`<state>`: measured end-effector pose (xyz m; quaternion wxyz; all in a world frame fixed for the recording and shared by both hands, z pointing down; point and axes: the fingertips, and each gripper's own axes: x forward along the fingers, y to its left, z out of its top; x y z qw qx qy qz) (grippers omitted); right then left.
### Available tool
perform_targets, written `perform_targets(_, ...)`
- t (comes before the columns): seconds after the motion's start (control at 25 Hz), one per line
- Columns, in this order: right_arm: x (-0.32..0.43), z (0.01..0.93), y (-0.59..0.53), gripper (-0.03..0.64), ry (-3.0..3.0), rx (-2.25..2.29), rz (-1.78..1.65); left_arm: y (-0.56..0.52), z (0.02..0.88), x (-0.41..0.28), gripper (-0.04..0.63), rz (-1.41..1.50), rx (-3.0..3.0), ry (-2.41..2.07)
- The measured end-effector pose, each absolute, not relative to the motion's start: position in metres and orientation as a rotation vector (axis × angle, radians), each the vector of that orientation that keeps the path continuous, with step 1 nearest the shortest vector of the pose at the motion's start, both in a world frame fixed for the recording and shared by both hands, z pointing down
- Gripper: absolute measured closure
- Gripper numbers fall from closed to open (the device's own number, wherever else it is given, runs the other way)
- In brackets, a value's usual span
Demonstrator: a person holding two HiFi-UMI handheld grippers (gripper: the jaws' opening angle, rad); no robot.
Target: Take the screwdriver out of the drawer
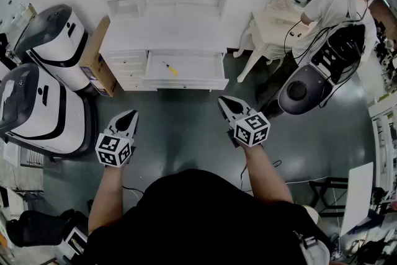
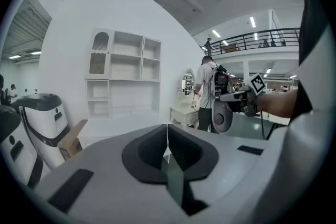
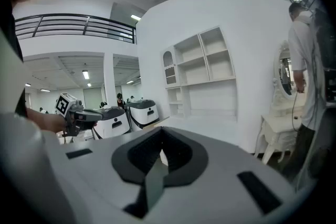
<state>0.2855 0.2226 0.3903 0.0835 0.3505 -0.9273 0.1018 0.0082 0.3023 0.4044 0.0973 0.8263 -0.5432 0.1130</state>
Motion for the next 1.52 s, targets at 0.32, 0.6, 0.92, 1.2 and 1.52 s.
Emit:
perform_targets(0.32,0.311,0.401,0.206,0.604,-2.768,1.026,0.323,0.291,0.403,0.030,0.574,0.331,2.429,-1.643)
perform_targets(0.6,0.320,0.400,0.187,0.604,-2.799,1.011,0.342,0.281,0.404,0.050,0.574,0.350,2.410,-1.659)
perform_targets(0.92,0.321,0.404,0.170,0.604,-2.789,0.976,0.340,0.266,0.409,0.056,0.574,0.352,2.393,-1.658)
perform_targets(1.2,0.296,0.404,0.147,0.603,-2.769,0.982,0.349,0.242,0.414,0.032,0.574,0.336,2.389,-1.640)
perform_targets(1.52,0.257,0.414,0.094,0.603,-2.730,1.039,0.369,0.183,0.423,-0.013,0.574,0.317,2.405,-1.597)
